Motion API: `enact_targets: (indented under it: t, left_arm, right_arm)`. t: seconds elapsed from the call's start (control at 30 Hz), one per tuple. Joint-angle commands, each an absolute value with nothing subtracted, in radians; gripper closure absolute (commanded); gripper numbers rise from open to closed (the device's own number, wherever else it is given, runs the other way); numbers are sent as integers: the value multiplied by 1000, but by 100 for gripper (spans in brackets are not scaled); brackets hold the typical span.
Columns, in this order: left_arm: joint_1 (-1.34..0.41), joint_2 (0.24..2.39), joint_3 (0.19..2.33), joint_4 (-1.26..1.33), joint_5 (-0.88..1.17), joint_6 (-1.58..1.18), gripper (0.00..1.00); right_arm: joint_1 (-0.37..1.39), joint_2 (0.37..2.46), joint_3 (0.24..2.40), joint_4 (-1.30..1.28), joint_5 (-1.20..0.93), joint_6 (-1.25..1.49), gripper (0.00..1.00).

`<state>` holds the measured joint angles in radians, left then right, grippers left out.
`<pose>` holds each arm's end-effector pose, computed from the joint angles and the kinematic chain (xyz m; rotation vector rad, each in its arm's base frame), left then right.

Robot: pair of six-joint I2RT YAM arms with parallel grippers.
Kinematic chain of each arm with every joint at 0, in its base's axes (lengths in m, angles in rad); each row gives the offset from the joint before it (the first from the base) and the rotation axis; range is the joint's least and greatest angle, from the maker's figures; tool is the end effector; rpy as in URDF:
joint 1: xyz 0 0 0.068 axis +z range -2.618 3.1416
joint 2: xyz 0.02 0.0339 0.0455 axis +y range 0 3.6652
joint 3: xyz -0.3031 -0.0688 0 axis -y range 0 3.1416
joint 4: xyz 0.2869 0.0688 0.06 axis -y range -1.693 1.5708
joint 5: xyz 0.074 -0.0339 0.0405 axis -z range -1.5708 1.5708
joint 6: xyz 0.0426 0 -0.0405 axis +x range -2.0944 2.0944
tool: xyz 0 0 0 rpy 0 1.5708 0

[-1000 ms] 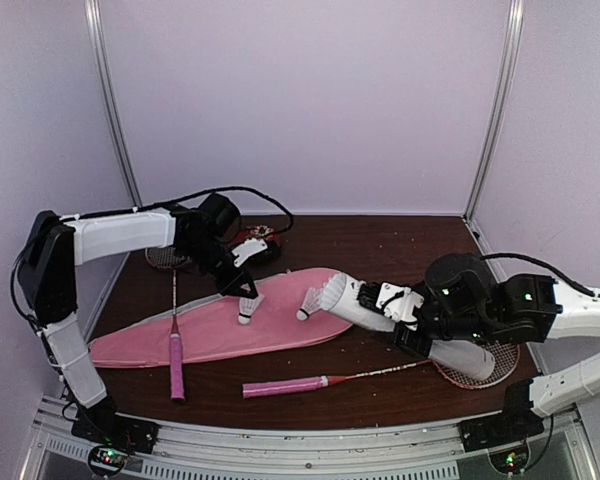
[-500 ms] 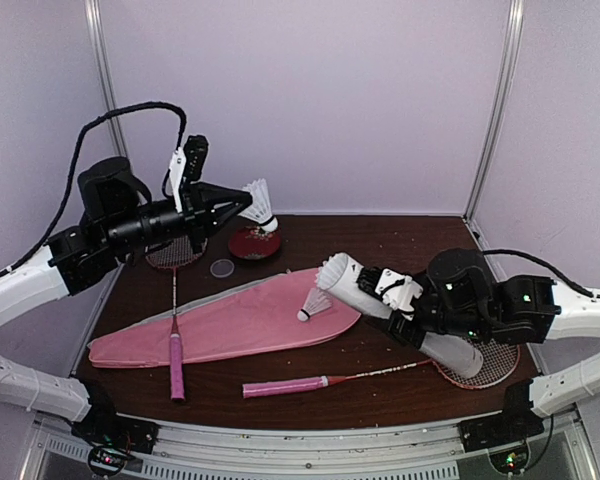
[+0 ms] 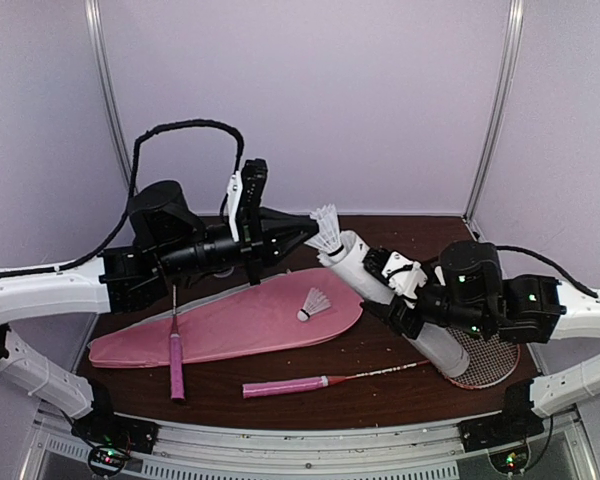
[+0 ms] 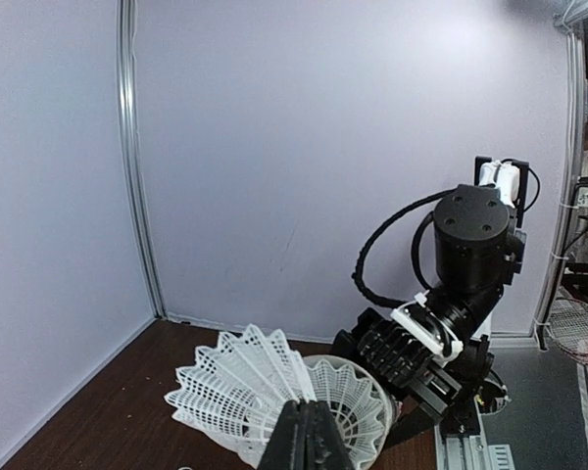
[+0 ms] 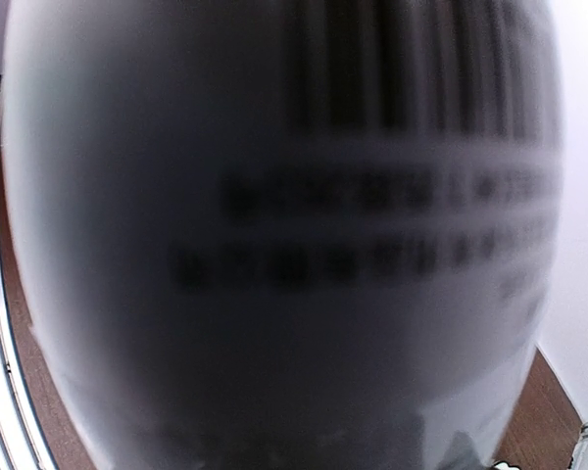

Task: Pack up the badminton gear

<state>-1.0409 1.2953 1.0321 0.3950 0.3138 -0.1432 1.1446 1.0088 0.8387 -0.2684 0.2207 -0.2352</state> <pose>0.1624 -0.3032 0.4035 0.9157 1.2626 -1.1791 0.1143 0.2293 0.3315 -1.1709 1.6415 0.3612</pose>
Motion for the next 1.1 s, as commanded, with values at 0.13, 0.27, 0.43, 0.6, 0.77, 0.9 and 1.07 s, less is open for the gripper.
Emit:
enact_targets:
  t: [0.13, 0.27, 0.43, 0.6, 0.77, 0.9, 1.07]
  left_arm:
    - [-1075, 1348, 1044, 469, 329, -171, 100]
    - [-1075, 1364, 1064, 394, 349, -170, 91]
    - [-1075, 1322, 1081, 275, 348, -103, 60]
    - [-1075, 1273, 1117, 92, 349, 12, 44]
    - [-1075, 1264, 1177, -105, 418, 148, 41]
    - [-1080, 1298, 1232, -189, 437, 190, 39]
    - [-1115, 1390, 1320, -278, 428, 246, 43]
  right_arm:
    - [1141, 962, 836, -203, 252, -222, 70]
    - [1142, 958, 836, -211, 244, -232, 70]
    - [1141, 954, 829, -232, 240, -251, 70]
    - [1141, 951, 826, -259, 234, -267, 70]
    - [1142, 966, 836, -308, 215, -290, 70]
    - [1143, 967, 836, -321, 198, -292, 70]
    - [1143, 981, 853, -344, 179, -295, 70]
